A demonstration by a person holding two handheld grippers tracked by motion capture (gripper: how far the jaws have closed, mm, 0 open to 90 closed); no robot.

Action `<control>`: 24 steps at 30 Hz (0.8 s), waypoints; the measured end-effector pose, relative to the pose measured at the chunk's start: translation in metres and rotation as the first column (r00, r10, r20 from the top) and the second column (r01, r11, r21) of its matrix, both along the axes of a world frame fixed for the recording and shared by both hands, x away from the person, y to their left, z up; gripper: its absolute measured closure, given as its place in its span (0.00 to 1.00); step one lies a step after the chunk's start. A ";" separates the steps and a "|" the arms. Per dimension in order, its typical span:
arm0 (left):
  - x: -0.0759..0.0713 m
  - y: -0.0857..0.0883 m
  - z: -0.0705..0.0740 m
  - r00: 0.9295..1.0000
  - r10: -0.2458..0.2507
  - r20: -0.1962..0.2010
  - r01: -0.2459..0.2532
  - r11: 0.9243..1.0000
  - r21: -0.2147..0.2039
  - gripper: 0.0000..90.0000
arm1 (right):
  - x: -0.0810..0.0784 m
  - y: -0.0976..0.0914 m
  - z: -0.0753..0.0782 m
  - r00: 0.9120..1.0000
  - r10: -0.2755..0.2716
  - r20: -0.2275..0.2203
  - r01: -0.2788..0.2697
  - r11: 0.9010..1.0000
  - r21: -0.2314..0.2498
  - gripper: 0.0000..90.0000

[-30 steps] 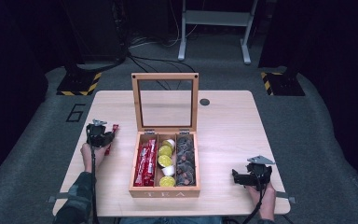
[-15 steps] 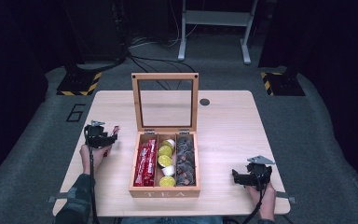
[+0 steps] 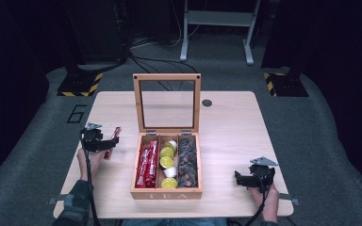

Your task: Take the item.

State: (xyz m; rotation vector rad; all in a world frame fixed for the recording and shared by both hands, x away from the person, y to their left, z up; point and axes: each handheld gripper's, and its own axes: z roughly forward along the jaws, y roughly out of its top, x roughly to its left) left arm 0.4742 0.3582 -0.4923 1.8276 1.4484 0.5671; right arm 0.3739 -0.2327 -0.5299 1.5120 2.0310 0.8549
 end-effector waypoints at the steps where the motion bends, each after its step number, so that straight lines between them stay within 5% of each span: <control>1: 0.000 0.000 0.000 1.000 0.000 0.000 0.000 1.000 0.000 0.21 | 0.000 0.000 0.000 1.000 0.000 0.000 0.000 1.000 0.000 0.00; 7: -0.014 0.000 0.013 0.999 -0.011 0.037 0.011 1.000 -0.006 0.17 | 0.000 0.000 0.000 1.000 -0.001 0.001 0.001 1.000 0.000 0.00; 12: -0.034 -0.003 0.024 0.997 -0.031 0.074 0.028 0.999 0.030 0.16 | 0.000 0.000 0.000 1.000 -0.001 0.000 0.001 1.000 0.000 0.00; 24: -0.071 -0.001 0.030 0.993 -0.045 0.105 0.040 0.998 0.051 0.14 | 0.000 0.000 0.000 1.000 -0.002 0.000 0.002 1.000 0.001 0.00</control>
